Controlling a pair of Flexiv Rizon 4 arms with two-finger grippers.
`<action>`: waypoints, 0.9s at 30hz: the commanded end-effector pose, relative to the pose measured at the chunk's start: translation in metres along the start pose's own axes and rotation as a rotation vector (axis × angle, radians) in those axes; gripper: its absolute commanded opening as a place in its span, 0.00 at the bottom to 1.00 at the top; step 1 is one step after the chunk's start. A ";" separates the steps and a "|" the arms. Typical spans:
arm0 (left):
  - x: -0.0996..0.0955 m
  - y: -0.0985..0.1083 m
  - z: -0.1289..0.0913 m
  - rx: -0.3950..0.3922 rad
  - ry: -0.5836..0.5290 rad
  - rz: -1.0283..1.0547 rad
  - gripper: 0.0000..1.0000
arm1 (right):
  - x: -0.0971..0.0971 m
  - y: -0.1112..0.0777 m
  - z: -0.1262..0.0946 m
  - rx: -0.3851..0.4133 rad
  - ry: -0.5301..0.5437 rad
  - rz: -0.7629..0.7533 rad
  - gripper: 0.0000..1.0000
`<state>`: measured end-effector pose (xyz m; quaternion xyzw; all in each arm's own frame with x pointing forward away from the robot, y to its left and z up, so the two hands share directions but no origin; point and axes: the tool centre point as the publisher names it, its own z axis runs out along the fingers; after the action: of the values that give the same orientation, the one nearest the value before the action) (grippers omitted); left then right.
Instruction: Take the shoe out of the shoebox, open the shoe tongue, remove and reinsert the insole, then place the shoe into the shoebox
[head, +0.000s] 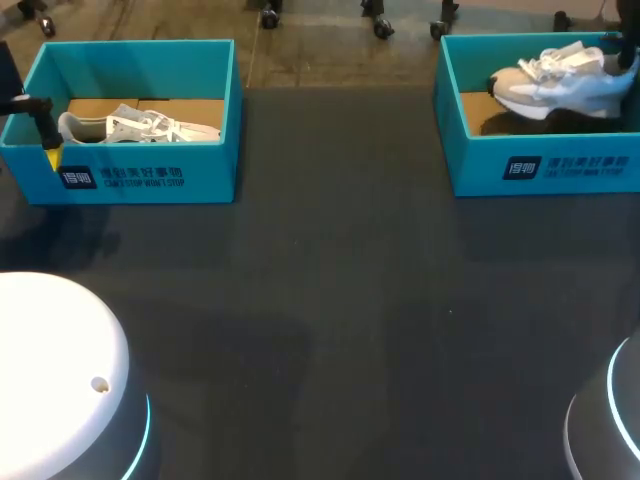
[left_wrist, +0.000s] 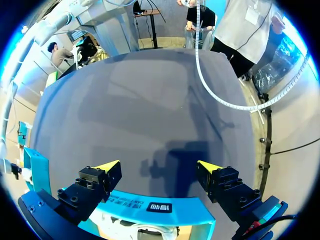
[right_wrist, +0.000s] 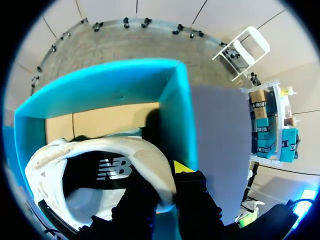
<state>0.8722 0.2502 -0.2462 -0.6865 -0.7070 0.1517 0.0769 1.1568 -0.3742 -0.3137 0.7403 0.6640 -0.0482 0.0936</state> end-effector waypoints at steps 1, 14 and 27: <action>0.000 -0.001 0.000 -0.004 0.003 0.000 1.00 | -0.006 -0.014 -0.041 -0.008 -0.016 -0.014 0.00; 0.000 -0.001 0.000 -0.004 0.003 0.000 1.00 | -0.013 -0.011 -0.118 -0.059 -0.045 -0.040 0.00; 0.000 -0.001 0.000 -0.004 0.003 0.000 1.00 | -0.001 -0.015 -0.186 -0.099 -0.134 -0.118 0.00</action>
<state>0.8722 0.2502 -0.2461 -0.6865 -0.7070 0.1516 0.0769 1.1452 -0.3494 -0.1579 0.6919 0.6998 -0.0703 0.1633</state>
